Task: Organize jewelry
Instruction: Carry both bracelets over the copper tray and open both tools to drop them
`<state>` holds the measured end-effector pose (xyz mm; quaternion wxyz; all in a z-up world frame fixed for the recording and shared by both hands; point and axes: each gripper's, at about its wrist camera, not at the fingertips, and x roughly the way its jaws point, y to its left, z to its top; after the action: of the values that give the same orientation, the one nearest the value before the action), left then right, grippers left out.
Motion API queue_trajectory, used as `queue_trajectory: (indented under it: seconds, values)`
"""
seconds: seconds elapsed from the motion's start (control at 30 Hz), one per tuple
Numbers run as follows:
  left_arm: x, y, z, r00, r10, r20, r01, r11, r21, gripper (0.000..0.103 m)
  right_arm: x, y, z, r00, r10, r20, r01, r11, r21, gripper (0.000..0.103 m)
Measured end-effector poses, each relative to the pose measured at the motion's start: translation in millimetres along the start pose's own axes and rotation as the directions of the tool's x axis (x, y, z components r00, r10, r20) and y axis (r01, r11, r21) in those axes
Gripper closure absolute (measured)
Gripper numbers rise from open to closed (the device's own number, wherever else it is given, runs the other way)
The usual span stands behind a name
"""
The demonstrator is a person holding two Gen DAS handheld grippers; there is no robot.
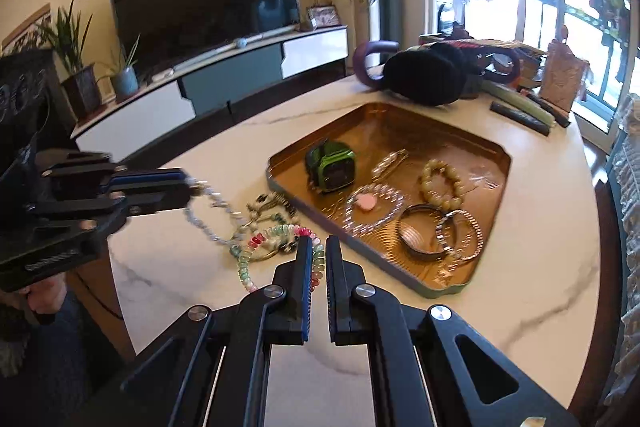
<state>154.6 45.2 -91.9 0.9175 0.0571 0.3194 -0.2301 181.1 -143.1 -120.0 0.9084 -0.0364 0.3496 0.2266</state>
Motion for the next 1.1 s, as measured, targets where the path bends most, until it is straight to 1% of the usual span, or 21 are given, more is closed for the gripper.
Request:
queue_trajectory:
  seconds: [0.13,0.3,0.43,0.5,0.57,0.7,0.73,0.8,0.87,0.97,1.03,1.1]
  values:
    - [-11,5,13,0.999,-0.022,0.034,0.023,0.999,-0.035,0.097,-14,-22,6,0.999,-0.021,0.047,0.018,0.998,0.062,0.097]
    - [-22,9,40,0.994,-0.044,0.095,0.050,0.997,-0.053,0.097,-26,-44,14,0.994,-0.045,0.096,0.035,0.993,0.111,0.097]
    - [-26,11,64,0.990,-0.037,0.133,0.043,0.998,-0.043,0.097,-33,-60,21,0.989,-0.073,0.132,0.053,0.988,0.144,0.097]
    - [-21,13,74,0.989,-0.017,0.145,0.020,1.000,-0.024,0.097,-29,-67,25,0.987,-0.089,0.135,0.069,0.987,0.143,0.097]
    - [-13,17,81,0.990,-0.012,0.141,0.015,1.000,-0.021,0.097,-25,-77,29,0.984,-0.112,0.141,0.089,0.984,0.157,0.097]
    - [14,30,92,0.992,-0.020,0.126,0.028,0.998,-0.063,0.097,-14,-95,33,0.982,-0.116,0.150,0.085,0.976,0.198,0.097]
    - [24,34,95,0.992,-0.037,0.118,0.047,0.996,-0.077,0.097,-10,-99,34,0.982,-0.109,0.156,0.075,0.975,0.209,0.097]
    - [40,38,97,0.993,-0.039,0.113,0.049,0.995,-0.087,0.097,-5,-104,34,0.981,-0.109,0.162,0.072,0.973,0.219,0.097]
    - [59,44,98,0.994,-0.050,0.094,0.059,0.993,-0.100,0.097,2,-107,33,0.982,-0.091,0.167,0.054,0.975,0.216,0.097]
    - [89,56,101,0.996,-0.068,0.064,0.077,0.987,-0.139,0.097,15,-111,34,0.982,-0.086,0.170,0.051,0.978,0.203,0.097]
    - [103,65,101,0.995,-0.082,0.063,0.092,0.979,-0.179,0.097,18,-112,37,0.977,-0.079,0.198,0.042,0.982,0.184,0.097]
    - [113,76,103,0.990,-0.119,0.078,0.134,0.964,-0.228,0.097,18,-109,40,0.969,-0.083,0.234,0.046,0.986,0.158,0.097]
